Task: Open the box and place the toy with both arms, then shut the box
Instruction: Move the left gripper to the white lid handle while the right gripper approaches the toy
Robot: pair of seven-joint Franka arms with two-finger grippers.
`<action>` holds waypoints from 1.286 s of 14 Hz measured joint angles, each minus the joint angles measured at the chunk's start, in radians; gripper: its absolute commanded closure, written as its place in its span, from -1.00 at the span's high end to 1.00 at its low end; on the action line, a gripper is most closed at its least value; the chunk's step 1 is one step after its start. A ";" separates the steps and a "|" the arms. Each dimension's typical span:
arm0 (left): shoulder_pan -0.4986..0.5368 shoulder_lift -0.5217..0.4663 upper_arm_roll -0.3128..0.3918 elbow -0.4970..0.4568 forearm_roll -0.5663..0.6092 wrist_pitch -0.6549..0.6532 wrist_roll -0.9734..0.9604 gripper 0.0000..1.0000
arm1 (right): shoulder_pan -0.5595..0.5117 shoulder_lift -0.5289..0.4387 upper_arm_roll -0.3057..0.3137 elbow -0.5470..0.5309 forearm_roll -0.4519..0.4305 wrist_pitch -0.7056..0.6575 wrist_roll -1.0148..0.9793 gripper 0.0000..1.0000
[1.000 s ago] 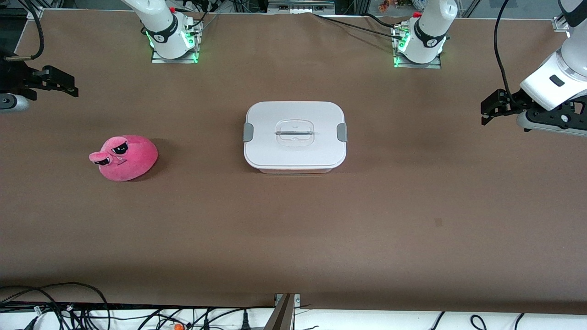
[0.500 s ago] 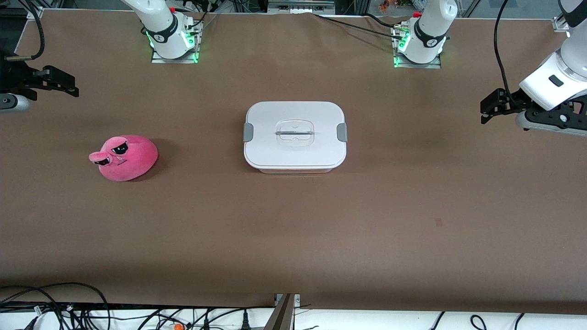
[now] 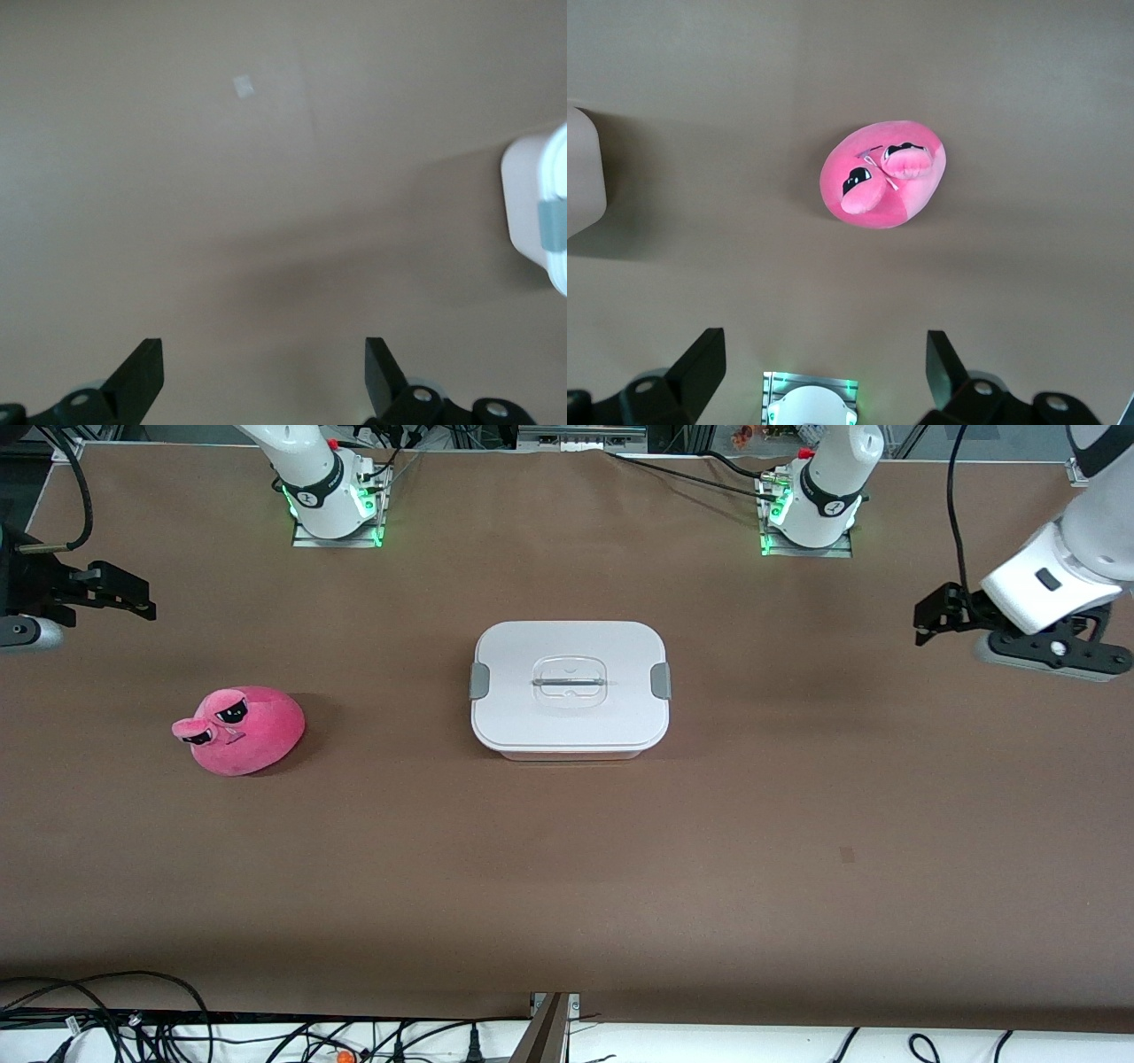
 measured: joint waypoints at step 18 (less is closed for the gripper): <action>-0.252 0.360 -0.340 0.123 -0.123 0.164 0.206 1.00 | -0.004 0.021 -0.008 0.002 -0.002 0.002 0.001 1.00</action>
